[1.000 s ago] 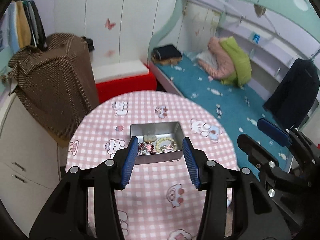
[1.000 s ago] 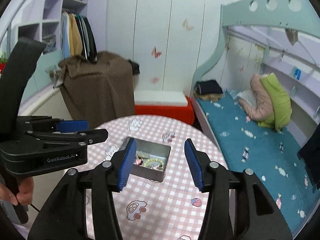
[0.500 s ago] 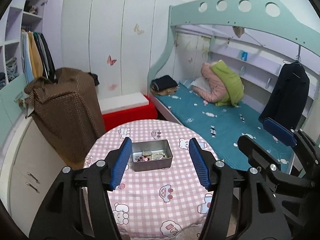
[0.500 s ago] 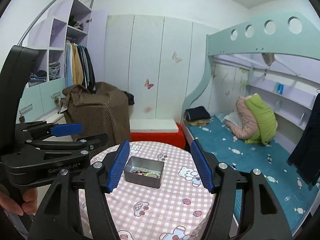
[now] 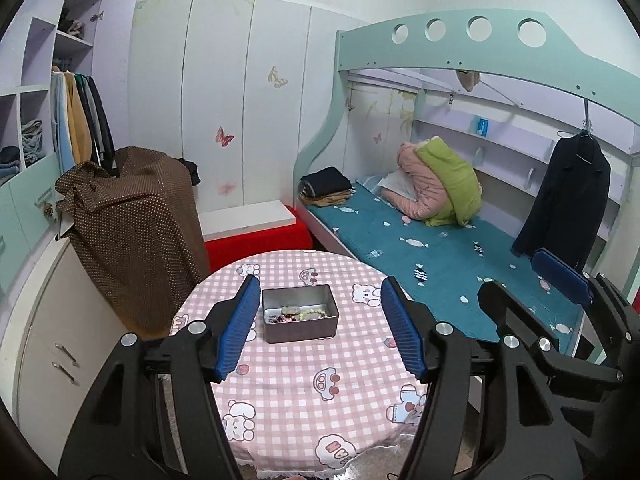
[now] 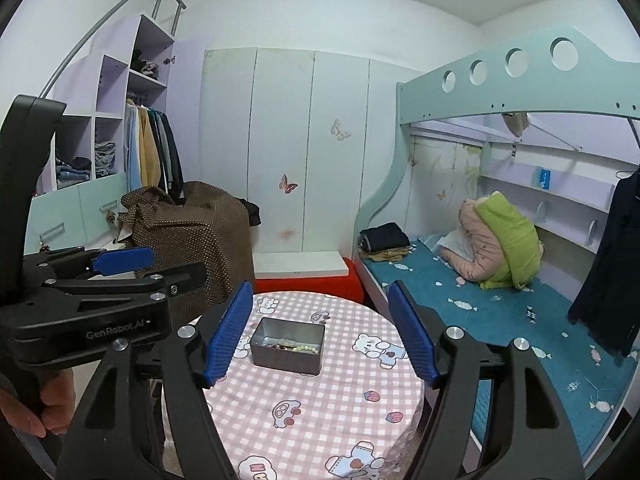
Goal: Organize jewelry
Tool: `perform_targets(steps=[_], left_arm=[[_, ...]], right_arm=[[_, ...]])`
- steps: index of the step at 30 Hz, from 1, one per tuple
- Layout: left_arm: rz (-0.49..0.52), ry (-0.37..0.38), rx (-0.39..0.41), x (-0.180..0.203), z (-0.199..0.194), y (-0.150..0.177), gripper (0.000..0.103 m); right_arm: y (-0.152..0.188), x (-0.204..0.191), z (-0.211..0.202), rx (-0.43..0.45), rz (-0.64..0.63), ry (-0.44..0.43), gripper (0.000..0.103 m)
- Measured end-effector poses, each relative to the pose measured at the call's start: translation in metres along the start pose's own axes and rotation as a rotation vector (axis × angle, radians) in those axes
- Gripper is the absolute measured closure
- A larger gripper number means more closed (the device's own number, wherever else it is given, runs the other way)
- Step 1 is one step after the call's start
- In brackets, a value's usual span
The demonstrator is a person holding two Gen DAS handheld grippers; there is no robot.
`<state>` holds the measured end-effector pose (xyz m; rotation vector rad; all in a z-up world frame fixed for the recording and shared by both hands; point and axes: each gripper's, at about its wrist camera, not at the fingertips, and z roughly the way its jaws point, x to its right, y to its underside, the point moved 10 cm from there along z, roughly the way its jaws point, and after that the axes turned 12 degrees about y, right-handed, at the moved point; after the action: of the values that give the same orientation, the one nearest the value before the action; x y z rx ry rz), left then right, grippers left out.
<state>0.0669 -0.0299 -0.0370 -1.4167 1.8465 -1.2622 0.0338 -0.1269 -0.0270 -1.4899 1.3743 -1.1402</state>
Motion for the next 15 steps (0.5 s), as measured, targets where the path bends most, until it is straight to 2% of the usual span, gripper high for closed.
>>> perform_targets(steps=[4,6,10,12,15], left_arm=[[-0.013,-0.013,0.002,-0.002,-0.003,0.003,0.034],[-0.030,-0.024,0.005,-0.006,-0.005,0.005,0.027],[-0.039,-0.028,0.011,-0.011,-0.009,0.005,0.026],[-0.041,-0.059,0.011,-0.015,-0.011,0.006,0.020],[-0.042,-0.078,0.018,-0.019,-0.014,0.005,0.016]], right_arm=[[0.001,0.000,-0.003,0.005,0.004,0.003,0.034],[0.002,0.001,-0.003,0.008,0.007,0.004,0.033],[0.000,-0.002,-0.003,0.009,0.004,0.003,0.031],[0.000,-0.003,-0.002,0.011,0.002,0.001,0.031],[0.001,-0.003,-0.002,0.013,0.004,-0.002,0.031]])
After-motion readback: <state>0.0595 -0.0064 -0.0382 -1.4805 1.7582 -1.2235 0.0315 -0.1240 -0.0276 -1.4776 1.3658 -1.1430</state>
